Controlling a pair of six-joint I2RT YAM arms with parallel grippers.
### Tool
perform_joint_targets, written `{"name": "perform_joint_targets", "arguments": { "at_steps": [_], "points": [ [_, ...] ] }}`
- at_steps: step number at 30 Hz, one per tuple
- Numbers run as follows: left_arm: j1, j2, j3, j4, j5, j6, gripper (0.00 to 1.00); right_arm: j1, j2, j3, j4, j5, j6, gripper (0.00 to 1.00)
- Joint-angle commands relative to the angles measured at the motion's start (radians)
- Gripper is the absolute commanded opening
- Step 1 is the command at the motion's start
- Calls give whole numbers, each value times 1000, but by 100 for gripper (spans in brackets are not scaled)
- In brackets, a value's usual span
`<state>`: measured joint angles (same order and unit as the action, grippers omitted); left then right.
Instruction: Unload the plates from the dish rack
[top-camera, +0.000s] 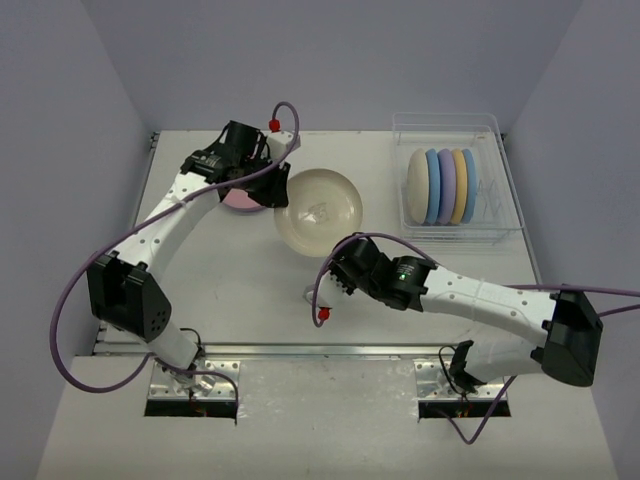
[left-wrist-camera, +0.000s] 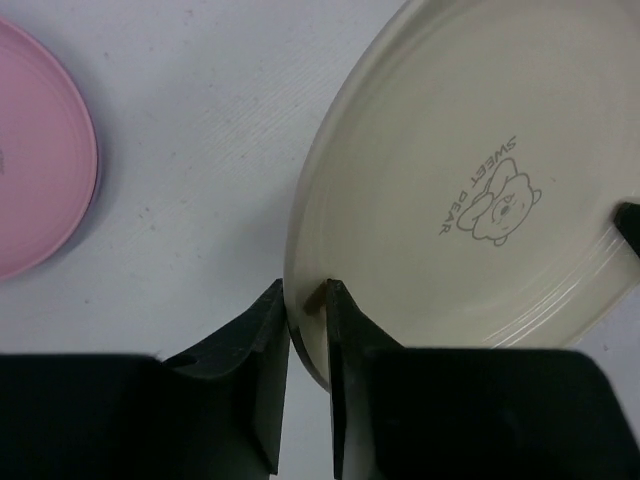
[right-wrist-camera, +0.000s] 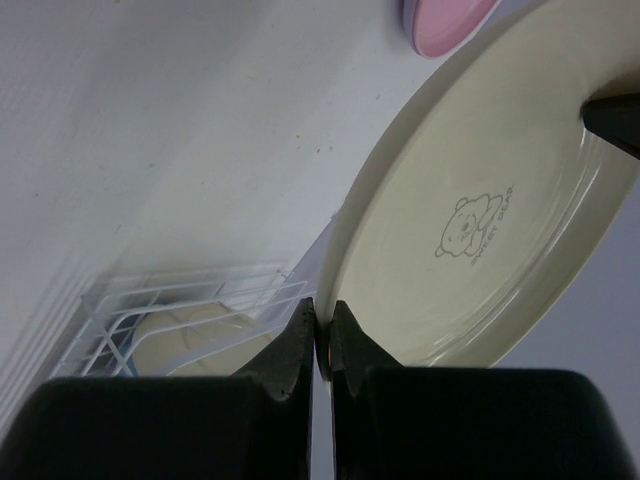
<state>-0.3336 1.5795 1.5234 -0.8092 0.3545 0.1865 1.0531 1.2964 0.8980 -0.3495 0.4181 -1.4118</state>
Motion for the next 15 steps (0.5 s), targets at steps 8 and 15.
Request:
{"name": "perform_joint_targets", "arguments": {
  "at_steps": [8,15],
  "points": [
    [251,65,58,144,207,-194,0,-22,-84,-65,64,-16,73,77],
    [488,261,213,135,219,-273,0,-138,-124,-25,-2,-94,247,99]
  ]
}}
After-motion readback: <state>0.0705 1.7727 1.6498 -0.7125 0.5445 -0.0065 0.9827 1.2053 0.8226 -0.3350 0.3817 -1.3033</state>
